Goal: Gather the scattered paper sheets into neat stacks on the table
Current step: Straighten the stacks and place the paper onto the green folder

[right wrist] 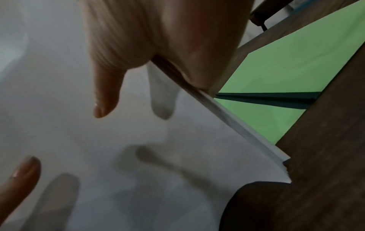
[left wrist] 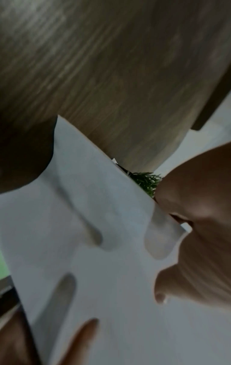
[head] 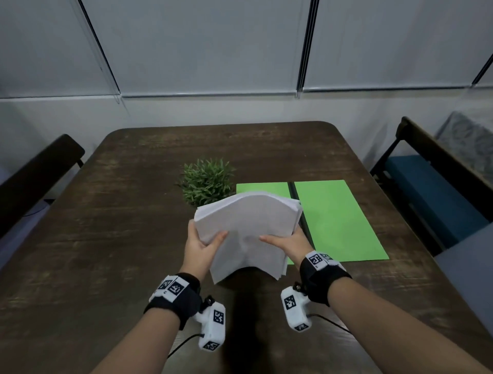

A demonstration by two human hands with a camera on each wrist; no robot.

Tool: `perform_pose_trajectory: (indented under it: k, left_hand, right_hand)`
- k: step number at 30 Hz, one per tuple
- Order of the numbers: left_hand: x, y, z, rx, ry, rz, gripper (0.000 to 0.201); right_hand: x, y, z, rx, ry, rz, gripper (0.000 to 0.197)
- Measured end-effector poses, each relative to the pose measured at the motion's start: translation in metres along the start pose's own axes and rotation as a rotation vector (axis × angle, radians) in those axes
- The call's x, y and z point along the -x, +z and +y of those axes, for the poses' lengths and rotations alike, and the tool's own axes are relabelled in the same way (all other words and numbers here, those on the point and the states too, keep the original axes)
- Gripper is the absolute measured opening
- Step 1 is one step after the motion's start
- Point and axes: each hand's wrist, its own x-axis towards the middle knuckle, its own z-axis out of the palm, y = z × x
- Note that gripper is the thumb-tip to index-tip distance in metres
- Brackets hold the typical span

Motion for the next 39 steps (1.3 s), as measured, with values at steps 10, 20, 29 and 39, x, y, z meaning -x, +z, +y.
perform_pose_trajectory:
  k: [10, 20, 29, 39]
  left_hand:
    - [-0.005, 0.000, 0.001, -0.027, 0.082, 0.053, 0.074]
    - [-0.004, -0.005, 0.005, 0.058, 0.137, -0.002, 0.068]
    - [-0.007, -0.007, 0.023, 0.015, 0.204, 0.002, 0.091]
    - [-0.016, 0.004, 0.047, -0.076, 0.231, 0.171, 0.057]
  right_hand:
    - [-0.002, -0.008, -0.009, -0.075, -0.141, 0.054, 0.082]
    - [0.002, -0.011, -0.020, 0.010, -0.209, -0.068, 0.084]
    - [-0.006, 0.004, -0.053, -0.145, -0.126, 0.131, 0.093]
    - [-0.011, 0.005, -0.052, -0.233, 0.002, 0.189, 0.084]
